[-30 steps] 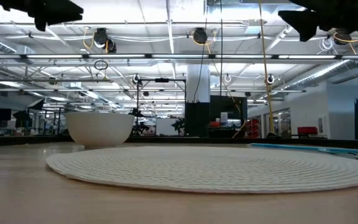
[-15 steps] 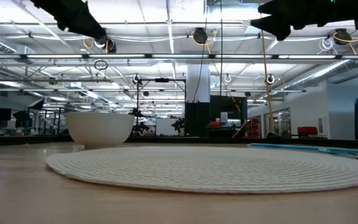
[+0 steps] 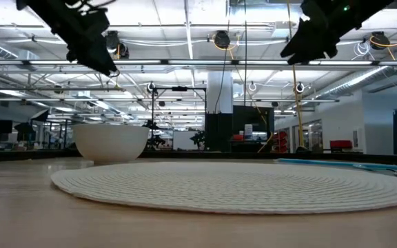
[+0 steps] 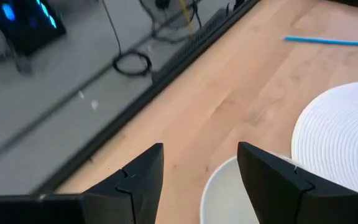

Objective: Pick & Place Utensil
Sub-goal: Put the white bowl on the white mat

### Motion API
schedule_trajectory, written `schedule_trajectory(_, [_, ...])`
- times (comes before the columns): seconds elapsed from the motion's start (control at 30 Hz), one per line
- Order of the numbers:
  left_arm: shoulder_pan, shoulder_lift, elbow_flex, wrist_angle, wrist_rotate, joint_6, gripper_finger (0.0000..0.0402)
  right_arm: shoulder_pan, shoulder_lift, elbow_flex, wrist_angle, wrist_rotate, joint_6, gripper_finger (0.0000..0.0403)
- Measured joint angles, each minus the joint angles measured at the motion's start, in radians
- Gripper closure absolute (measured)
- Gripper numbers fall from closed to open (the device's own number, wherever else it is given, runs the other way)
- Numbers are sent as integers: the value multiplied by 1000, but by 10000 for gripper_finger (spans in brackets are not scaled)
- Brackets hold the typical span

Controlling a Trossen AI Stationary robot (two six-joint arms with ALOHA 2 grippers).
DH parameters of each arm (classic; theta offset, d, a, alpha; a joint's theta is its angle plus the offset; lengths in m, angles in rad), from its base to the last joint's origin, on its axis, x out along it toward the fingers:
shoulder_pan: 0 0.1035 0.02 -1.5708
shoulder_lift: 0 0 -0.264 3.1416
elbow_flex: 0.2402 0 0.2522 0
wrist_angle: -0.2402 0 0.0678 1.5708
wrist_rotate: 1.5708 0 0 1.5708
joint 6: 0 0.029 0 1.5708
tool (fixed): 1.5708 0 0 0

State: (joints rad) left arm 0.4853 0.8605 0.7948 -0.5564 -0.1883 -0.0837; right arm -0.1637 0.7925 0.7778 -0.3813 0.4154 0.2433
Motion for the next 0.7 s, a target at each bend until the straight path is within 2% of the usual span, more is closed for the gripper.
schedule_trajectory(0.13, [110, 64, 0, -25, 89, -54, 190, -6, 21, 11, 0, -38, 4, 157])
schedule_trajectory(0.23, [170, 133, 0, -44, 112, -68, 190, -7, 29, 12, 15, -99, -21, 163])
schedule_trajectory(0.33, [211, 208, 0, -52, 147, -77, 190, -7, 35, 12, 14, -106, -27, 165])
schedule_trajectory(0.43, [231, 271, 0, -55, 194, -76, 190, -7, 35, 12, 9, -106, -27, 160])
schedule_trajectory(0.7, [232, 359, 0, -53, 220, -52, 190, -7, 36, 12, -3, -107, -27, 146])
